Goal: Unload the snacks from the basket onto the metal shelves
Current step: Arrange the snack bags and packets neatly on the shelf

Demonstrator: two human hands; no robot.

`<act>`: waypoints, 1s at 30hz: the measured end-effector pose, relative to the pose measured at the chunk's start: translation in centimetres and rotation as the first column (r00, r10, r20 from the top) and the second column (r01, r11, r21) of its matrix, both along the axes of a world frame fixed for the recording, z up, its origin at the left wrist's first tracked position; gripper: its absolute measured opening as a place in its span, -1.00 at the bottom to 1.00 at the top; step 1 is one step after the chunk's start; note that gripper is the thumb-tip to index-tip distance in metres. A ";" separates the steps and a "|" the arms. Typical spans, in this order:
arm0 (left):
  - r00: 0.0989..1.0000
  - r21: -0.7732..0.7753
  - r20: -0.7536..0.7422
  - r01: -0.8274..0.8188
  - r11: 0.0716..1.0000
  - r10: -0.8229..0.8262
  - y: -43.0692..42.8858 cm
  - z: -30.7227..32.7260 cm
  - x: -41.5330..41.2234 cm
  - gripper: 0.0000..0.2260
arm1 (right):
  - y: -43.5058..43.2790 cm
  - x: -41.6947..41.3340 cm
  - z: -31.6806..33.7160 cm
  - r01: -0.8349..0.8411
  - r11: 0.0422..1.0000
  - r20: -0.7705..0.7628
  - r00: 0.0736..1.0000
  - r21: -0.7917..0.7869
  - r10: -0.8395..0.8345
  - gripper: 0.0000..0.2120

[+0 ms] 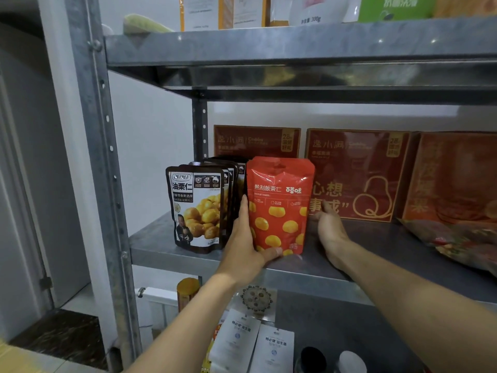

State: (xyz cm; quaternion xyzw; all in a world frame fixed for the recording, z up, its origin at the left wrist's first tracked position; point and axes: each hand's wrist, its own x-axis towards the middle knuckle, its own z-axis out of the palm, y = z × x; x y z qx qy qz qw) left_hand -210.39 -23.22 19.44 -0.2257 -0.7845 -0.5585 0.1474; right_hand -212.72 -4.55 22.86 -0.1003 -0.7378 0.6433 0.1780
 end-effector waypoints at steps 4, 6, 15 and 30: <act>0.999 0.028 0.017 0.040 0.999 -0.040 -0.3 0.2 0.0 0.08 | -0.8 -1.1 0.1 -0.077 0.997 0.007 0.997 -0.014 0.078 -0.45; 0.998 0.031 0.015 0.062 0.998 -0.062 -0.3 0.3 0.0 0.04 | -0.8 -1.3 0.0 -0.075 0.996 -0.001 0.997 -0.049 0.075 -0.42; 0.995 0.044 0.030 0.091 0.995 -0.092 -0.4 0.4 0.1 -0.04 | 0.1 -2.0 -0.3 -0.127 0.979 -0.051 0.991 -0.158 0.121 -0.60; 0.990 0.167 0.046 0.125 0.978 -0.134 -0.1 0.6 0.5 -0.22 | -0.7 -1.4 0.3 -0.291 0.947 -0.068 0.956 -0.134 0.285 -0.01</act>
